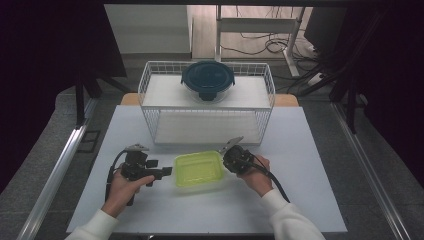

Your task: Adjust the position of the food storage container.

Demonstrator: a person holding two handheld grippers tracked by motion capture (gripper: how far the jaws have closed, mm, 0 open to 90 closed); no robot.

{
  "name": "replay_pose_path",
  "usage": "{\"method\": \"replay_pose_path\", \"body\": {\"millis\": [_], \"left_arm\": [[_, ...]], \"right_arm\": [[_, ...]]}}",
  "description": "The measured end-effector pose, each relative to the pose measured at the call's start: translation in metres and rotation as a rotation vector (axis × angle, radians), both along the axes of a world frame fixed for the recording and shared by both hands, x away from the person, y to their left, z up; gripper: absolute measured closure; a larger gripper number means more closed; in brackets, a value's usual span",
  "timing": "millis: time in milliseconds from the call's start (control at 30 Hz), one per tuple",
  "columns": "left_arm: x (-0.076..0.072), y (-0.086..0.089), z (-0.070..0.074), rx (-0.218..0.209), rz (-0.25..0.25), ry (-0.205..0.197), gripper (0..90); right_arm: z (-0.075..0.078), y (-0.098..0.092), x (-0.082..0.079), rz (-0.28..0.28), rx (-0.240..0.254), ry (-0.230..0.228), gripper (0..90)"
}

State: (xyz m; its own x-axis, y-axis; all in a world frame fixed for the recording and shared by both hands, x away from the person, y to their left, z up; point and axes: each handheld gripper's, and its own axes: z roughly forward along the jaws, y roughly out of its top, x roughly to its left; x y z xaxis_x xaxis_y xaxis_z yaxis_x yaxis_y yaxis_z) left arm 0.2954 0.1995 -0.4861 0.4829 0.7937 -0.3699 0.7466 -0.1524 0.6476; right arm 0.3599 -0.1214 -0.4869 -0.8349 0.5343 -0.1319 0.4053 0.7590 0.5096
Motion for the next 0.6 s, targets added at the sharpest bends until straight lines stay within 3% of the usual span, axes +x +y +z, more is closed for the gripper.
{"method": "replay_pose_path", "body": {"millis": [367,500,600], "left_arm": [[0.0,0.005,0.002,-0.006,0.015,-0.009,26.8],[-0.001,0.007,0.002,-0.008,0.024,-0.012,26.8],[-0.001,0.008,0.002,-0.006,0.027,-0.014,26.9]], "right_arm": [[-0.002,0.006,-0.013,0.04,0.014,0.011,88.7],[0.001,0.0,-0.011,0.007,0.034,0.006,88.7],[0.006,-0.011,-0.01,-0.03,0.091,0.012,88.7]]}}
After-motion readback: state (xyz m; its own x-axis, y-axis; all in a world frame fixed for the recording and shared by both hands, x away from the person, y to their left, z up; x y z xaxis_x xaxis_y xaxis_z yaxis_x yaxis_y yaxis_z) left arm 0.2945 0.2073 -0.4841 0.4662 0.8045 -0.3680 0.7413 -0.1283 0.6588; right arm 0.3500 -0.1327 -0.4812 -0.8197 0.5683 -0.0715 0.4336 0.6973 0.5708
